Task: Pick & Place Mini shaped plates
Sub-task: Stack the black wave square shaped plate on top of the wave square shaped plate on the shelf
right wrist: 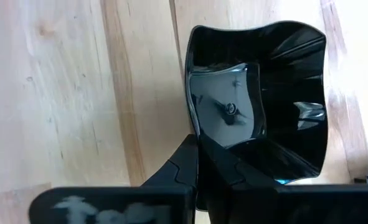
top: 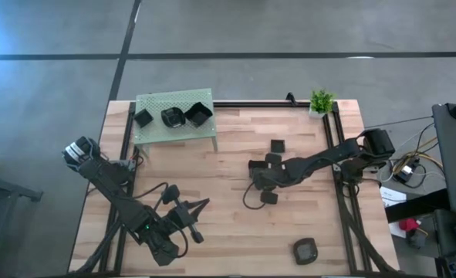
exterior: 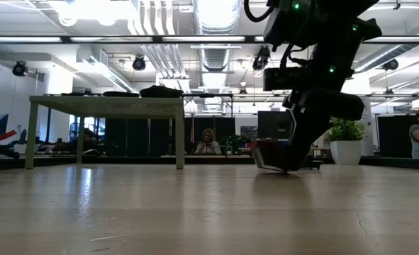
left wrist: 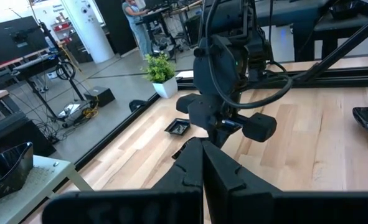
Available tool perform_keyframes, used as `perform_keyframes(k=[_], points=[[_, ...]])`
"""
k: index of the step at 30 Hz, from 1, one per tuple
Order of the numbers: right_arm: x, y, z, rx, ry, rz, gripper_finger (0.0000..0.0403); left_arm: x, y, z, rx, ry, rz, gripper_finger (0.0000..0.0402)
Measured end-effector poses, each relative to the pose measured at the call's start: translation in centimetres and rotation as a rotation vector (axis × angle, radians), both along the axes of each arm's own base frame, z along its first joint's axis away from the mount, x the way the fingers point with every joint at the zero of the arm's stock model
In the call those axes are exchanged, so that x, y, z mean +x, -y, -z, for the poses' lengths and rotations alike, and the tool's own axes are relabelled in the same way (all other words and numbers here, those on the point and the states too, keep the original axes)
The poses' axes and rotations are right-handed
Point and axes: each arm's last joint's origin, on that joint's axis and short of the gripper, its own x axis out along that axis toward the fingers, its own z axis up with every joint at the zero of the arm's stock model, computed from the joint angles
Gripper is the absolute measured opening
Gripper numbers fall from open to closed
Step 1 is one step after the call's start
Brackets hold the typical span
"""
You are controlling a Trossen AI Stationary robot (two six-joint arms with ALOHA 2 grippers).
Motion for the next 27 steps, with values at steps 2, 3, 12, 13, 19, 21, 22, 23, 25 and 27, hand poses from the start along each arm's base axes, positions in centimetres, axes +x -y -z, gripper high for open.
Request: perform_keyframes(k=[2,3,12,13,19,21,22,23,25,27], points=[[0.0,0.0,-0.1,0.003,0.004,-0.001,0.0015,0.0,0.0,0.0,0.0,0.0,0.0,0.0],[0.0,0.0,-0.1,0.004,0.005,-0.002,0.0021,0.0,0.0,0.0,0.0,0.0,0.0,0.0],[0.0,-0.4,-0.3,0.004,0.004,-0.014,0.0093,0.0,0.0,0.0,0.001,0.0,0.0,0.0],[0.1,-0.4,-0.5,0.004,0.003,-0.013,0.0099,0.0,0.0,0.0,0.001,0.0,0.0,0.0],[0.3,-0.6,-3.2,0.032,-0.027,-0.023,0.0116,0.2,-0.2,0.0,0.003,-0.001,-0.008,0.0],[0.2,-0.8,-4.4,0.035,-0.006,-0.037,0.0118,0.3,-0.4,0.0,-0.002,-0.007,-0.007,0.0],[0.0,-1.0,-5.1,0.035,0.01,-0.048,0.0118,0.5,-0.6,0.1,-0.009,-0.014,-0.004,0.0],[-0.2,-1.1,-5.9,0.038,0.032,-0.061,0.0118,0.7,-0.7,0.1,-0.021,-0.025,0.006,0.0],[-0.7,-1.5,-7.5,0.045,0.084,-0.085,0.0116,1.4,-1.4,0.2,-0.055,-0.051,0.025,0.0],[-1.7,-1.9,-9.1,0.055,0.136,-0.105,0.0112,2.2,-2.2,0.3,-0.093,-0.076,0.04,0.0]])
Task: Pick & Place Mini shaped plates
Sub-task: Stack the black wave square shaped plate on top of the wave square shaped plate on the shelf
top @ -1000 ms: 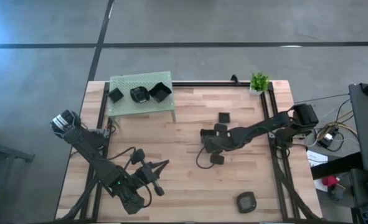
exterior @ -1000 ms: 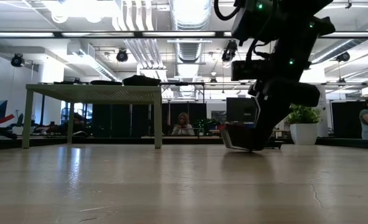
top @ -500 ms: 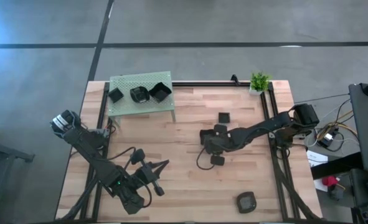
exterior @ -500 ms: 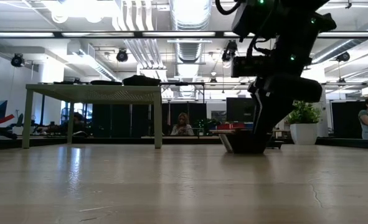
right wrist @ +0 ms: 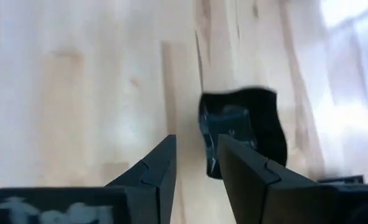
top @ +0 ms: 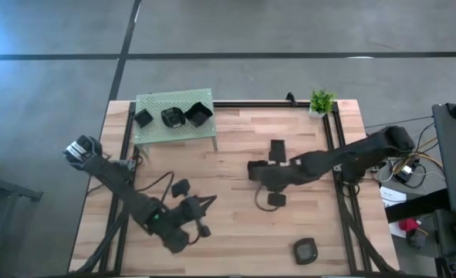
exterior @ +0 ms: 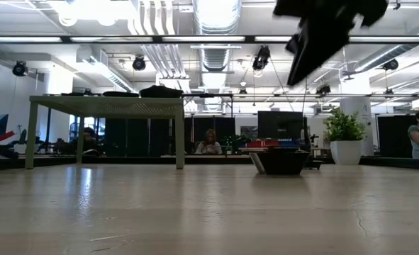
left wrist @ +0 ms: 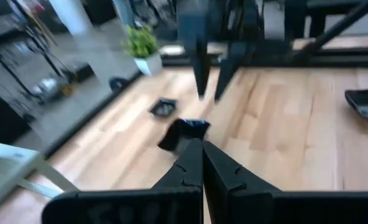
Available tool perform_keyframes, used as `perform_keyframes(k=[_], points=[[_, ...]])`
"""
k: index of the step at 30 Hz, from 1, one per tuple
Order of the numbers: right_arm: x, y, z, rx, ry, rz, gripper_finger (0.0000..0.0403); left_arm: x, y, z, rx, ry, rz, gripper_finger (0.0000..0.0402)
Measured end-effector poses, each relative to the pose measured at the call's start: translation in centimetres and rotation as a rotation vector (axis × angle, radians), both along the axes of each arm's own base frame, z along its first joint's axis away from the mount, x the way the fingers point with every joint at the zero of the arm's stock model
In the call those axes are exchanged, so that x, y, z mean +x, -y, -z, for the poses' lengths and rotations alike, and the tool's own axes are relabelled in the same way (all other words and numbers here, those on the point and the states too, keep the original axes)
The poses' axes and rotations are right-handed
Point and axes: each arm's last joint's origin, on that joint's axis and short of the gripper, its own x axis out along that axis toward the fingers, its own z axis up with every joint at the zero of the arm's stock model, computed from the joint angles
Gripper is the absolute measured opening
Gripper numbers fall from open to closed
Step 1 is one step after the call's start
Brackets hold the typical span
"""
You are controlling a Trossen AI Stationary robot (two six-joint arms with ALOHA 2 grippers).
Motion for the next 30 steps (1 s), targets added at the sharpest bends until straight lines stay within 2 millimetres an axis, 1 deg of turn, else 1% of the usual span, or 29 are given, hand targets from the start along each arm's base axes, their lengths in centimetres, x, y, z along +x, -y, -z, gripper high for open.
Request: perform_keyframes(k=[3,7,10,12,17,22,26,30], points=[[-1.7,-0.5,-2.5,0.016,0.096,-0.031,0.0107,1.3,-1.5,0.2,-0.052,-0.041,0.013,0.0],[-4.3,-0.7,-5.5,-0.019,0.243,-0.021,0.0098,2.8,-3.5,0.6,-0.099,-0.087,0.027,0.0],[-5.9,-0.7,-7.3,-0.048,0.353,0.008,0.0092,3.9,-4.3,1.2,-0.122,-0.102,0.033,0.0],[-6.8,-0.7,-8.1,-0.045,0.395,0.002,0.0088,4.6,-4.5,1.8,-0.128,-0.117,0.048,0.0],[-8.4,-0.5,-9.3,-0.051,0.452,-0.044,0.0077,6.4,-4.8,4.0,-0.149,-0.149,0.056,0.0],[-9.0,-0.2,-10.2,-0.059,0.505,-0.067,0.0069,8.0,-5.4,6.2,-0.21,-0.194,0.038,0.0],[-9.1,-0.2,-10.3,-0.063,0.509,-0.073,0.0068,9.2,-6.1,6.5,-0.26,-0.175,0.003,0.0003],[-8.8,-0.3,-10.0,-0.088,0.494,-0.095,0.0071,9.9,-6.7,6.4,-0.273,-0.203,0.037,0.0021]])
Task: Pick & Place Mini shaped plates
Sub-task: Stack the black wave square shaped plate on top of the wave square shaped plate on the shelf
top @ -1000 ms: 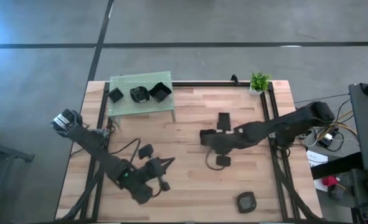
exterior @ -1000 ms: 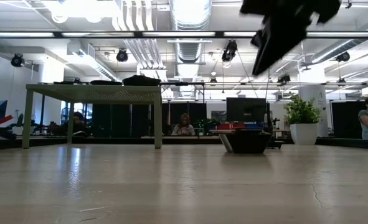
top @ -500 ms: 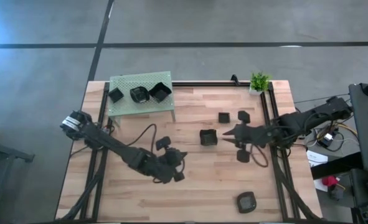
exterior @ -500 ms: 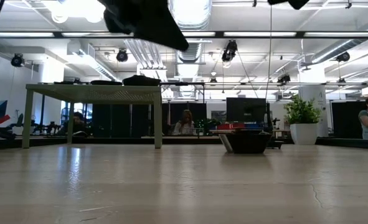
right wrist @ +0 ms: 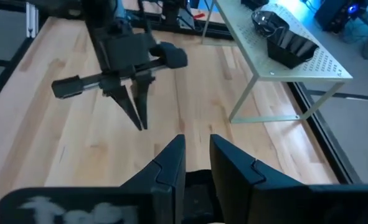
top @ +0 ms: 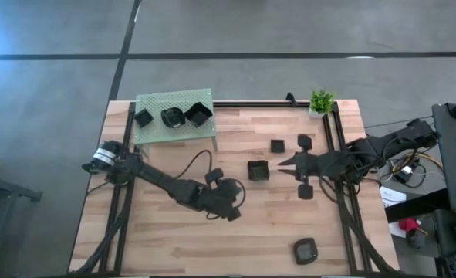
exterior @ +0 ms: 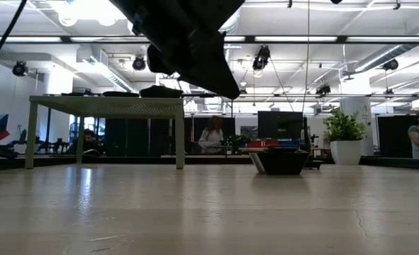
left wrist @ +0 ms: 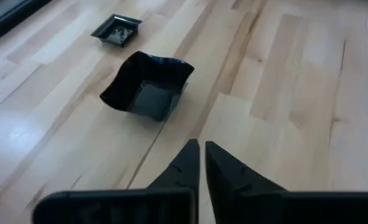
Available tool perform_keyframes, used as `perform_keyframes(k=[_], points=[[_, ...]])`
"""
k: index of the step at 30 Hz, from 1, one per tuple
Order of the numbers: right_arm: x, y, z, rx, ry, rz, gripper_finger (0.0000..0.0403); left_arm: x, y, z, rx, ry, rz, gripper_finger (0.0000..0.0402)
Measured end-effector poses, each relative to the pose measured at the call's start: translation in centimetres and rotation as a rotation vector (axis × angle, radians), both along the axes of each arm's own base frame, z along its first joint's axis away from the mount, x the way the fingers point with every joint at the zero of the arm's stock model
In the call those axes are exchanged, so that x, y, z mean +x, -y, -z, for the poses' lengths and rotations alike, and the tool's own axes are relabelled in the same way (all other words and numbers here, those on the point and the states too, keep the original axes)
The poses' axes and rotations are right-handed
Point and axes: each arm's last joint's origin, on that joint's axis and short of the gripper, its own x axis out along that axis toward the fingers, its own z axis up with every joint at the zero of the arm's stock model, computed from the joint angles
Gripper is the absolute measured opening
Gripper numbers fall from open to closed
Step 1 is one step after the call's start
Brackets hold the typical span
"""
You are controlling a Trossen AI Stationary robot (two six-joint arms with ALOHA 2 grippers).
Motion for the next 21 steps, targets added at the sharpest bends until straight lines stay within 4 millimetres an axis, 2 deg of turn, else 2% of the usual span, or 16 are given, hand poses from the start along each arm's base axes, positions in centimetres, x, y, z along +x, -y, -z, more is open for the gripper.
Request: perform_keyframes(k=[4,9,16,21], points=[[0.4,-0.1,0.4,-0.015,-0.022,-0.005,0.0073,0.5,-0.9,-0.4,-0.039,0.025,-0.04,0.0054],[0.4,-0.2,0.5,-0.022,-0.025,-0.009,0.0067,1.3,-3.1,-0.7,-0.214,0.103,-0.195,0.0086],[0.3,-0.1,0.4,-0.028,-0.02,-0.014,0.0064,1.8,-6.2,-0.4,-0.405,0.175,-0.376,0.0092],[0.3,-0.1,0.4,-0.028,-0.02,-0.014,0.0063,2.6,-7.3,1.2,-0.47,0.183,-0.458,0.0092]])
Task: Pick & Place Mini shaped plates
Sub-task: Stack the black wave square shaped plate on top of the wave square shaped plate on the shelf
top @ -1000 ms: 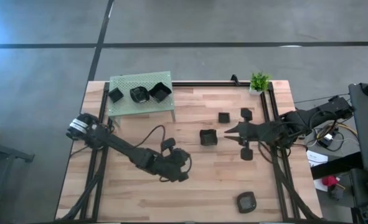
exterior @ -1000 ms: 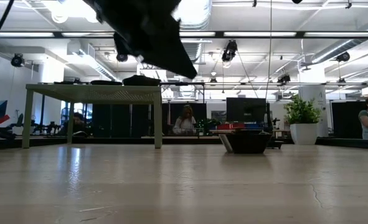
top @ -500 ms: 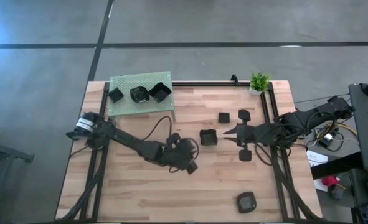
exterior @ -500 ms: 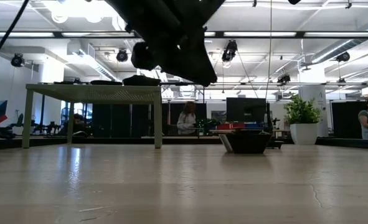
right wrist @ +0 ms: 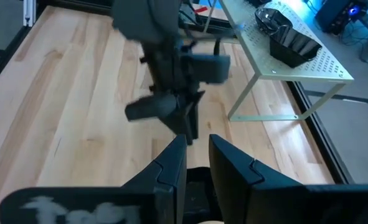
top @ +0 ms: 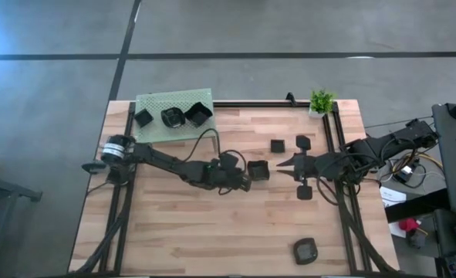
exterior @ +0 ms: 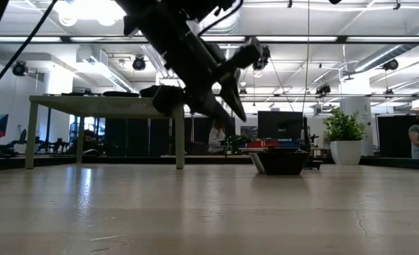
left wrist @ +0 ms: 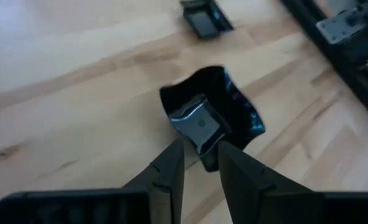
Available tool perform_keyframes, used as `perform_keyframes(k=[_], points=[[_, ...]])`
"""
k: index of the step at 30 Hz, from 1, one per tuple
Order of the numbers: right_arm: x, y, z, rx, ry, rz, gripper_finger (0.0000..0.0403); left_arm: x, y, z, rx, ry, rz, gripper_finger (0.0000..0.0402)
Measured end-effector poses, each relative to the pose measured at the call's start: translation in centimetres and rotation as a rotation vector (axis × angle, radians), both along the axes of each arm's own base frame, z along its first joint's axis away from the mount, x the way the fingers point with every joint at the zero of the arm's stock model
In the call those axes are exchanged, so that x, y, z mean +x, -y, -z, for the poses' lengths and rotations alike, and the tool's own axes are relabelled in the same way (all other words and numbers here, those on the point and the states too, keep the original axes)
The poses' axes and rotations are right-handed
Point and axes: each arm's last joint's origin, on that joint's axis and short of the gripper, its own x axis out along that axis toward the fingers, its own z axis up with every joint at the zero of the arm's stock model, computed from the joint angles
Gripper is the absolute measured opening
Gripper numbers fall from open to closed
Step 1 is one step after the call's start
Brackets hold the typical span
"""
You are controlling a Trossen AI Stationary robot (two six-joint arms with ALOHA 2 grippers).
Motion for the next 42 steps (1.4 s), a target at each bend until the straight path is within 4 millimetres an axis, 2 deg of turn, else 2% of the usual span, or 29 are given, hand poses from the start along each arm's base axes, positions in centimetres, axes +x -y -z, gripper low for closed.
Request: perform_keyframes(k=[8,18,30,35,42], points=[[0.0,0.0,0.0,-0.004,-0.002,-0.002,0.0063,1.8,0.2,2.0,-0.024,0.101,-0.002,0.0092],[0.0,0.0,0.0,-0.004,-0.002,-0.002,0.0063,2.9,-0.2,4.6,-0.066,0.08,-0.044,0.0092],[0.0,0.0,0.0,-0.007,-0.003,-0.004,0.0063,2.8,-0.5,4.9,-0.077,0.077,-0.062,0.0092],[0.0,0.0,0.0,-0.007,-0.002,-0.004,0.0063,2.8,-0.6,5.8,-0.104,0.074,-0.093,0.0092],[0.0,0.0,0.0,-0.007,-0.002,-0.004,0.0063,3.0,-0.7,6.0,-0.106,0.09,-0.096,0.0092]])
